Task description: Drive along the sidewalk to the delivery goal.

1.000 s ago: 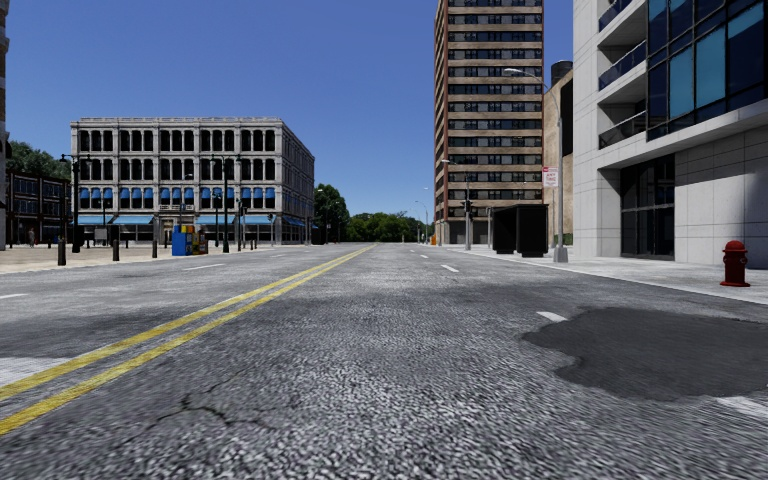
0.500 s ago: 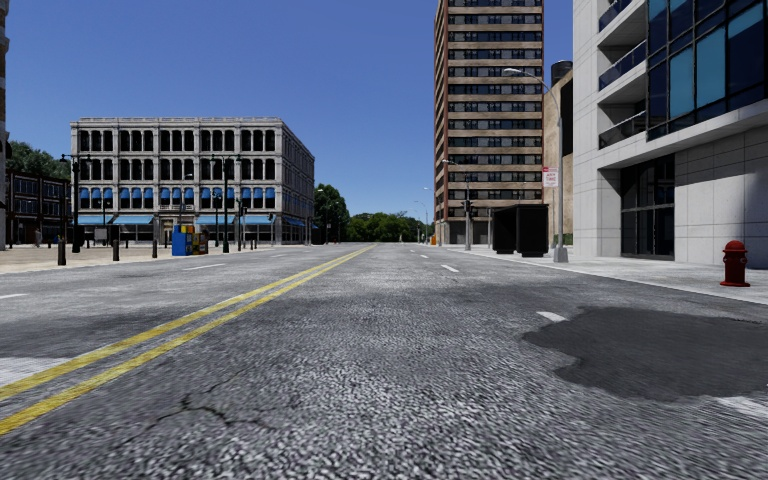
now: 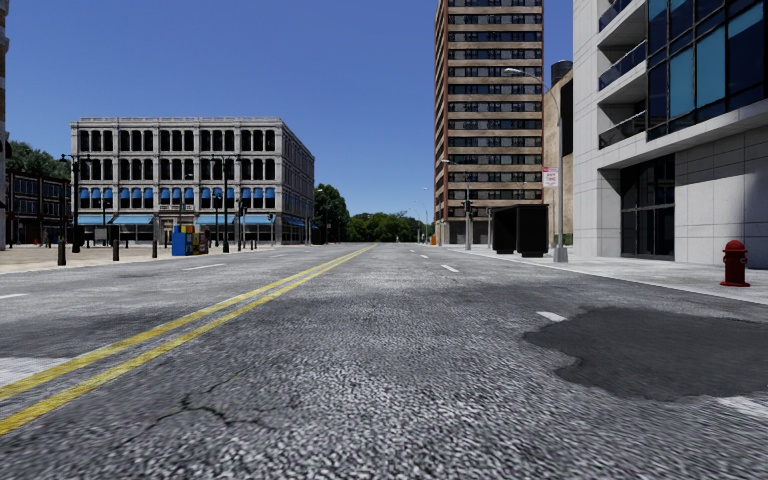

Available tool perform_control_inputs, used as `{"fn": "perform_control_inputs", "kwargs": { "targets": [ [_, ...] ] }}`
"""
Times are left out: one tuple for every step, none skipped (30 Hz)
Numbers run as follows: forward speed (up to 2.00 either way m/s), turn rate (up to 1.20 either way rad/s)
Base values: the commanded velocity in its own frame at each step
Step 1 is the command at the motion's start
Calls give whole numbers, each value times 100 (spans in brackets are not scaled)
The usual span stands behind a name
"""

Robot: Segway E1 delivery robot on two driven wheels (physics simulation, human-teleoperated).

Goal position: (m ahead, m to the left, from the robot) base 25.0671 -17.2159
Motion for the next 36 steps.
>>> {"fn": "perform_control_inputs", "kwargs": {
  "targets": [
    [0,-47],
    [0,-53],
    [0,-63],
    [0,-63],
    [0,-69],
    [0,-71],
    [0,-71],
    [0,-71],
    [0,-71],
    [0,-71],
    [0,-71],
    [0,-71],
    [0,-71],
    [0,-71],
    [0,-71],
    [0,-71],
    [0,-71],
    [0,-71],
    [0,-71],
    [0,-71],
    [0,-71],
    [0,-71],
    [0,-71],
    [0,-71],
    [0,-71],
    [0,-71],
    [0,-71],
    [0,-71],
    [0,-71],
    [0,-71],
    [0,-71],
    [0,-71],
    [0,-71],
    [0,-71],
    [0,-71],
    [0,-71]
  ]
}}
